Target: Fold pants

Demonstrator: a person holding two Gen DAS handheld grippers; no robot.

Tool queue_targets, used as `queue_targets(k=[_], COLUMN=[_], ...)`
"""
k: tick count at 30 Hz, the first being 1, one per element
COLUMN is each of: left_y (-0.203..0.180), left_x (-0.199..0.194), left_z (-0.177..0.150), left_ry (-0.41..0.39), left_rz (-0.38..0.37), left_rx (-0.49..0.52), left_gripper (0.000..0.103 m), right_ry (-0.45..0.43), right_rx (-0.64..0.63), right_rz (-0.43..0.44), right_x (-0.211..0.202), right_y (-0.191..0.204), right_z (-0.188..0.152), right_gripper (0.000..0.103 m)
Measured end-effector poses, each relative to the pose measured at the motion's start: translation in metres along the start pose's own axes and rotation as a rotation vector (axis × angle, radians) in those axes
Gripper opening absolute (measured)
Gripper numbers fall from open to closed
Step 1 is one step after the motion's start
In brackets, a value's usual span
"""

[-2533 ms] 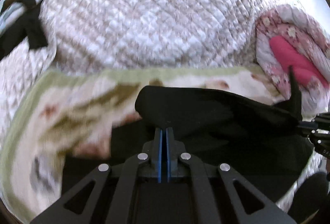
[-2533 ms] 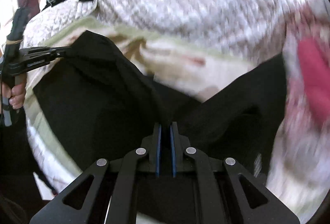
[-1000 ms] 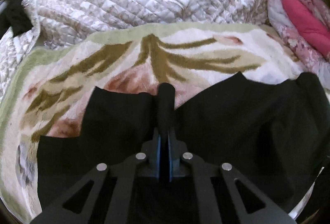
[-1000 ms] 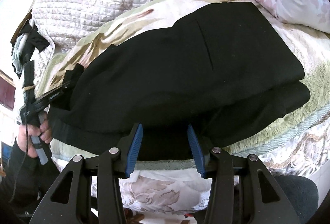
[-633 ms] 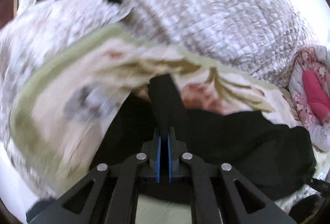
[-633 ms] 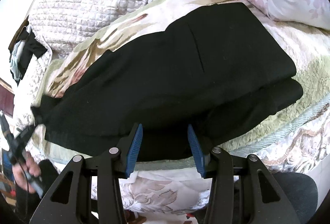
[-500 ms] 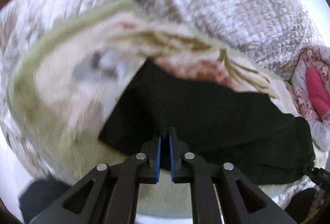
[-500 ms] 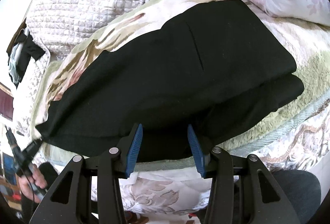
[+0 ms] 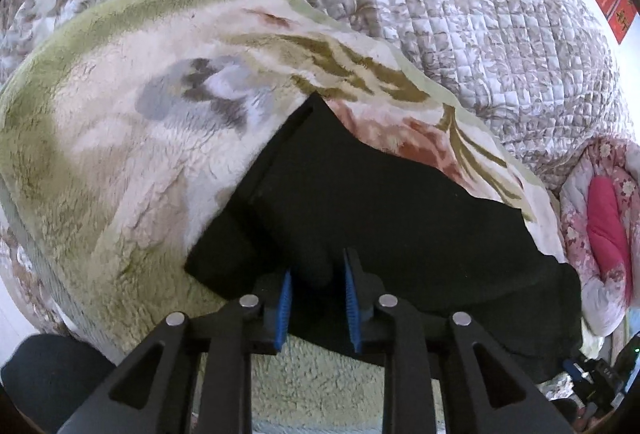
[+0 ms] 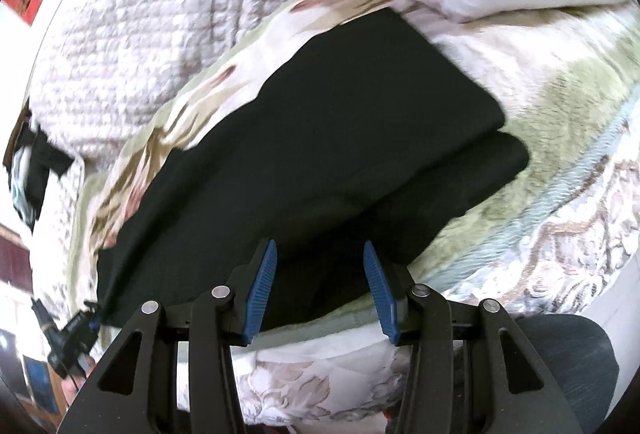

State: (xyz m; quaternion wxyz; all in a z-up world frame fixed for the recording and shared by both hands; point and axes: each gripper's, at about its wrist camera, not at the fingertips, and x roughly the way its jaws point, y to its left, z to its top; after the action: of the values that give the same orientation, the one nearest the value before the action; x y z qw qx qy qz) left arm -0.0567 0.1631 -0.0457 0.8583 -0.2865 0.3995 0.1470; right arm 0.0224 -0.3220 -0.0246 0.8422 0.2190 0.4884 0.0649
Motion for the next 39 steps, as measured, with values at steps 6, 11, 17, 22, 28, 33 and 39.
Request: queue_targets(k=[6, 11, 17, 22, 28, 33, 39], left_y=[-0.004, -0.005, -0.008, -0.004, 0.008, 0.011, 0.026], left_x=[0.003, 0.003, -0.005, -0.022, -0.003, -0.017, -0.042], left_z=[0.004, 0.009, 0.017, 0.016, 0.002, 0.007, 0.02], left_ry=[-0.016, -0.022, -0.034, -0.071, -0.004, -0.041, -0.143], left_rz=[0.018, 0.023, 0.023, 0.031, 0.065, 0.085, 0.205], left_rx=[0.034, 0.049, 0.051, 0.062, 0.04, 0.036, -0.001], left_gripper=[0.012, 0.011, 0.007, 0.007, 0.007, 0.012, 0.011], right_ry=[-0.057, -0.139, -0.21, -0.212, -0.118, -0.139, -0.284], right_rx=[0.024, 0.075, 0.136, 0.125, 0.15, 0.109, 0.08], right_rz=[0.004, 0.01, 0.083, 0.038, -0.029, -0.091, -0.266], right_x=[-0.003, -0.005, -0.028, -0.045, -0.022, -0.035, -0.067], right_y=[-0.005, -0.011, -0.018, -0.022, -0.034, -0.031, -0.032], right_z=[0.012, 0.025, 0.035, 0.031, 0.025, 0.028, 0.029], right_gripper=[0.046, 0.046, 0.002, 0.002, 0.003, 0.018, 0.023])
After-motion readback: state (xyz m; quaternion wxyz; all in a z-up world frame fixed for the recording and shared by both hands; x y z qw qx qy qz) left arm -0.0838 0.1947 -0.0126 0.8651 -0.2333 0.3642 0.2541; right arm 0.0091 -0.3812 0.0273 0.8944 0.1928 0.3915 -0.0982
